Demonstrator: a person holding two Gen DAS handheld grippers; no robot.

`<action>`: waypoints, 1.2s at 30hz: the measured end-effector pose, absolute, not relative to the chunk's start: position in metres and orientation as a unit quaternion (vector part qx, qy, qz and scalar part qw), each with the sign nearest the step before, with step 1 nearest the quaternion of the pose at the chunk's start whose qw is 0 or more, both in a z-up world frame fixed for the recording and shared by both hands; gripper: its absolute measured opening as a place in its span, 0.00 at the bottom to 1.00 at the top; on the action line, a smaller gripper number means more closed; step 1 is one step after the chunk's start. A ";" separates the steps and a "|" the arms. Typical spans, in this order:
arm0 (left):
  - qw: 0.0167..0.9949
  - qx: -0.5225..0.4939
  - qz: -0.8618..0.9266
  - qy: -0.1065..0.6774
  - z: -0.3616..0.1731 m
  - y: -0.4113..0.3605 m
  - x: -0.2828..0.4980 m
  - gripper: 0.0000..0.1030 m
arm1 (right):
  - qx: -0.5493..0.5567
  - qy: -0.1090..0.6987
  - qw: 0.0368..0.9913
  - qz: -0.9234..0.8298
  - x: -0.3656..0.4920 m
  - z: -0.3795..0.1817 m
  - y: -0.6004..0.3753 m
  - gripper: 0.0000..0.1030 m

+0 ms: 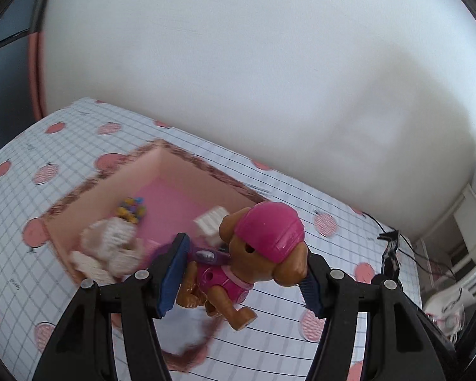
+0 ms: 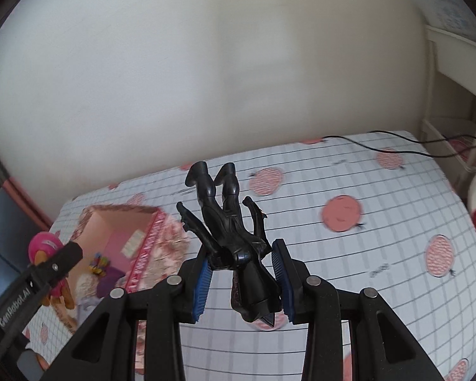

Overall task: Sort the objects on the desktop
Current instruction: 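Lift and carry the puppy and black figure over the gift box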

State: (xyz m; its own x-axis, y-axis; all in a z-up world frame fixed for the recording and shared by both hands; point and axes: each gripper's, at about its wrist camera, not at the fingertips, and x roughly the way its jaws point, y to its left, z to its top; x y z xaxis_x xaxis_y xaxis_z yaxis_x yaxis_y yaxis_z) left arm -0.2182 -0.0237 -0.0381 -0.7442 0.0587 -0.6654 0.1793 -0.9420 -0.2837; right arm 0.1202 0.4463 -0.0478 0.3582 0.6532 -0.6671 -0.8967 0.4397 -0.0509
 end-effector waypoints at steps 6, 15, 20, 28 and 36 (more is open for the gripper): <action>0.075 0.350 -0.914 0.191 -0.041 -0.069 -0.212 0.63 | -0.225 0.288 0.772 0.521 0.082 -0.061 0.465 0.38; 0.119 0.344 -0.903 0.227 -0.049 -0.123 -0.205 0.63 | -0.254 0.263 0.737 0.568 0.031 -0.080 0.486 0.38; 0.136 0.337 -0.899 0.246 -0.051 -0.144 -0.199 0.63 | -0.270 0.255 0.720 0.586 0.010 -0.091 0.493 0.38; 0.159 0.329 -0.890 0.272 -0.058 -0.173 -0.191 0.63 | -0.288 0.246 0.702 0.603 -0.010 -0.102 0.500 0.38; 0.137 0.341 -0.891 0.267 -0.063 -0.162 -0.200 0.63 | -0.285 0.249 0.705 0.599 -0.004 -0.103 0.498 0.38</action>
State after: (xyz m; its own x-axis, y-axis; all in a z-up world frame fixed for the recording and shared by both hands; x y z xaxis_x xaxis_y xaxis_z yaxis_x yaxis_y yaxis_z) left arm -0.1996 -0.1622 -0.0631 -0.7307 -0.0621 -0.6799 0.4256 -0.8201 -0.3824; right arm -0.0036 0.4984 -0.1025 0.1581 0.7036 -0.6928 -0.9874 0.1190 -0.1045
